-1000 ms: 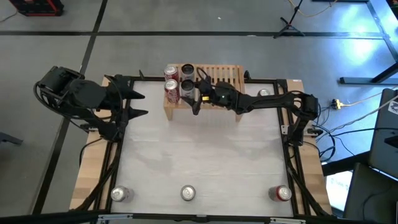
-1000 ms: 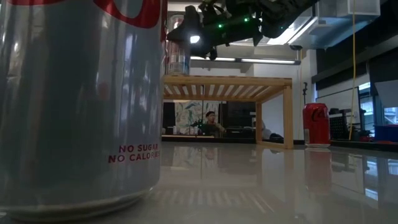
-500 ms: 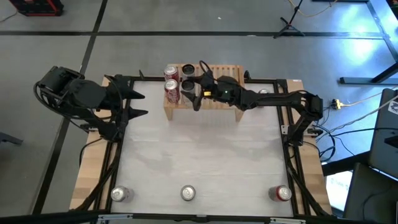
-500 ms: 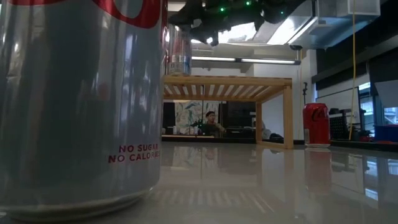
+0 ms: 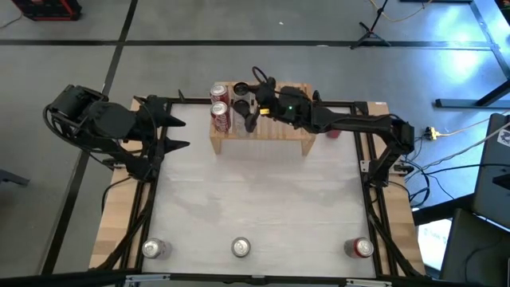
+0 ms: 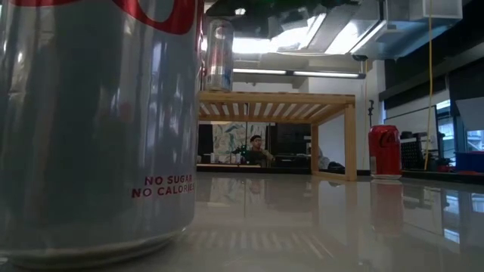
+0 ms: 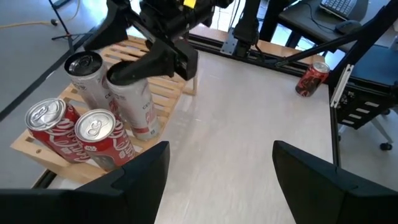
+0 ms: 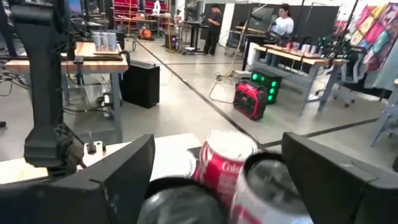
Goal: Place canned beverage on shelf
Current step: Put the black soda can on the shelf aligned with the black soda can, then put the left white soda can on the shelf
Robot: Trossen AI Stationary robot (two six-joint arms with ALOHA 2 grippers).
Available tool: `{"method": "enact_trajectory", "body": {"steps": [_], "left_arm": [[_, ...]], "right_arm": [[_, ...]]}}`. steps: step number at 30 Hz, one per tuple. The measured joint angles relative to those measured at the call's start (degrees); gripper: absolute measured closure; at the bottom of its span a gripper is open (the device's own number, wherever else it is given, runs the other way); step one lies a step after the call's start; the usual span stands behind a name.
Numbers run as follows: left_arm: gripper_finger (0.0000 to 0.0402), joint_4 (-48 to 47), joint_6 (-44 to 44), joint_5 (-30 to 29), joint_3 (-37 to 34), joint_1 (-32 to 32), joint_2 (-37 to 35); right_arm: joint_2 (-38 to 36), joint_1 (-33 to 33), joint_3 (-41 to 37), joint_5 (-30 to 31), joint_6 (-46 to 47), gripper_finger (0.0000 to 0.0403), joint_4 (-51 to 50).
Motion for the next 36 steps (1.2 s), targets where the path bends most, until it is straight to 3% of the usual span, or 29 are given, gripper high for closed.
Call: {"method": "enact_trajectory", "body": {"steps": [14, 22, 30, 36], "left_arm": [[0.0129, 0.13, 1.55, -0.69, 0.0, 0.0, 0.0], [0.0129, 0.22, 2.96, -4.65, -1.17, 0.02, 0.31], [0.0129, 0.46, -6.2, -3.84, -10.57, -2.26, 0.22], [0.0129, 5.91, -17.08, -0.43, -21.89, -5.36, 0.74]], "right_arm": [[-0.28, 0.0, 10.56, 0.48, -5.42, 0.0063, -10.25], [-0.92, 0.0, 21.71, -0.77, -7.94, 0.0063, -29.04], [-7.5, 0.02, 23.2, -6.6, -7.0, 0.0063, -45.11], [-14.62, 0.07, 17.88, -11.99, -4.37, 0.0063, -54.4]]}}
